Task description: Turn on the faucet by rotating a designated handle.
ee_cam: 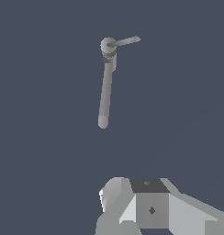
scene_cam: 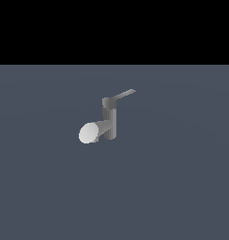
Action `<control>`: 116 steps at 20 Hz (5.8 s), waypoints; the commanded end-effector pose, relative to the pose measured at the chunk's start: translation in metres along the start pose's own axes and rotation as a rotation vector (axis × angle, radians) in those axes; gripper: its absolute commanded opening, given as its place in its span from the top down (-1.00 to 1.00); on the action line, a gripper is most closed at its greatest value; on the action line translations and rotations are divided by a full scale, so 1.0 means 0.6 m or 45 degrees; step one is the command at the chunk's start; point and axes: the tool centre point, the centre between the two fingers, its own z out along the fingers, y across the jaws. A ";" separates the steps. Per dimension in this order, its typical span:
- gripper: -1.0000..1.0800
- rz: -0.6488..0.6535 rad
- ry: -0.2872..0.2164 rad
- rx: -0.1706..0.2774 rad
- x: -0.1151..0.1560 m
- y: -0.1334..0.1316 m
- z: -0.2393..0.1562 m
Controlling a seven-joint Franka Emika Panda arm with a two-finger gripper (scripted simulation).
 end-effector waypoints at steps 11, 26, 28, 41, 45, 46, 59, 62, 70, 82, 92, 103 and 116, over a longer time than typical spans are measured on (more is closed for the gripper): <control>1.00 0.076 0.001 0.000 0.017 -0.013 0.019; 1.00 0.463 0.004 -0.002 0.117 -0.065 0.118; 1.00 0.526 0.005 -0.002 0.134 -0.071 0.134; 1.00 0.936 0.009 -0.004 0.255 -0.084 0.239; 1.00 1.062 0.010 -0.005 0.293 -0.079 0.270; 1.00 1.094 0.010 -0.006 0.303 -0.078 0.278; 1.00 1.518 0.016 -0.014 0.422 -0.030 0.384; 1.00 1.625 0.018 -0.018 0.449 -0.012 0.410; 1.00 1.880 0.023 -0.026 0.507 0.043 0.470; 1.00 2.047 0.025 -0.029 0.538 0.085 0.508; 1.00 2.047 0.025 -0.029 0.509 0.087 0.508; 1.00 2.049 0.024 -0.028 0.453 0.090 0.508; 1.00 2.037 0.049 -0.003 0.415 0.058 0.492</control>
